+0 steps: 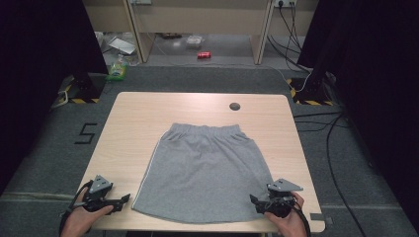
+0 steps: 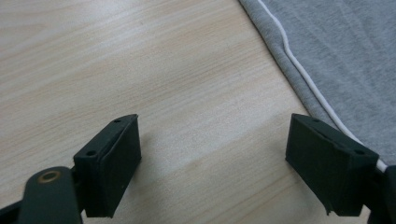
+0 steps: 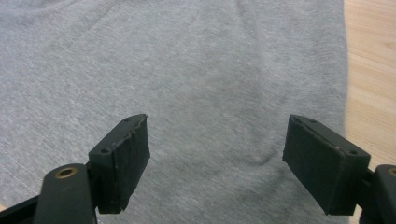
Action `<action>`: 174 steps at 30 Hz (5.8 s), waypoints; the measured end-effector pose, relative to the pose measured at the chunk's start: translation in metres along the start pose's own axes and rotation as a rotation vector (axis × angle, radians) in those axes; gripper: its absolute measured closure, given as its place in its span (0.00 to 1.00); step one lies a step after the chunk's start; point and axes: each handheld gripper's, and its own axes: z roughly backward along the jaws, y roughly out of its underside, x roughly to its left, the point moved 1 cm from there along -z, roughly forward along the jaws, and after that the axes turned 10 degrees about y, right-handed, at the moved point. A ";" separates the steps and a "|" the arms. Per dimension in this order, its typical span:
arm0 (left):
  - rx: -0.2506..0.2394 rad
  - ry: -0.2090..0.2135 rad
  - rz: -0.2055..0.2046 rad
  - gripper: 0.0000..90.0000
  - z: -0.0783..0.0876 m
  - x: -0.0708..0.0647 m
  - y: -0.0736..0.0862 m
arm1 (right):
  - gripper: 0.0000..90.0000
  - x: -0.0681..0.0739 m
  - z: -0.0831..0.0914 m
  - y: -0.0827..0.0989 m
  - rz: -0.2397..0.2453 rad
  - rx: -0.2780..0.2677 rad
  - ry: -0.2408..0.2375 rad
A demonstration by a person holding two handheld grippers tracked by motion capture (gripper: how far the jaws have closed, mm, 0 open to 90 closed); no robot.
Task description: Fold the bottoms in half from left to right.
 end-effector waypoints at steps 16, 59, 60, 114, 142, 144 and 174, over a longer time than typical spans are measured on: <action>-0.024 0.037 0.039 0.21 -0.014 0.015 -0.026 | 0.25 0.010 -0.001 -0.005 0.016 -0.015 -0.011; -0.094 0.121 0.123 0.46 -0.116 0.032 -0.180 | 0.26 0.023 -0.007 -0.010 0.044 -0.017 -0.036; -0.094 0.123 0.124 0.48 -0.119 0.032 -0.182 | 0.26 0.023 -0.008 -0.009 0.044 -0.018 -0.037; 0.049 0.051 0.120 0.83 -0.195 0.038 -0.229 | 0.27 0.145 -0.048 -0.071 0.226 -0.110 -0.249; 0.058 0.004 0.057 0.91 -0.188 0.046 -0.225 | 0.41 0.269 -0.082 -0.094 0.381 -0.085 -0.463; 0.059 0.001 0.057 0.91 -0.188 0.046 -0.225 | 0.42 0.273 -0.083 -0.094 0.383 -0.088 -0.469; 0.054 -0.010 0.039 0.91 -0.184 0.049 -0.221 | 0.95 0.319 -0.100 -0.092 0.527 -0.072 -0.438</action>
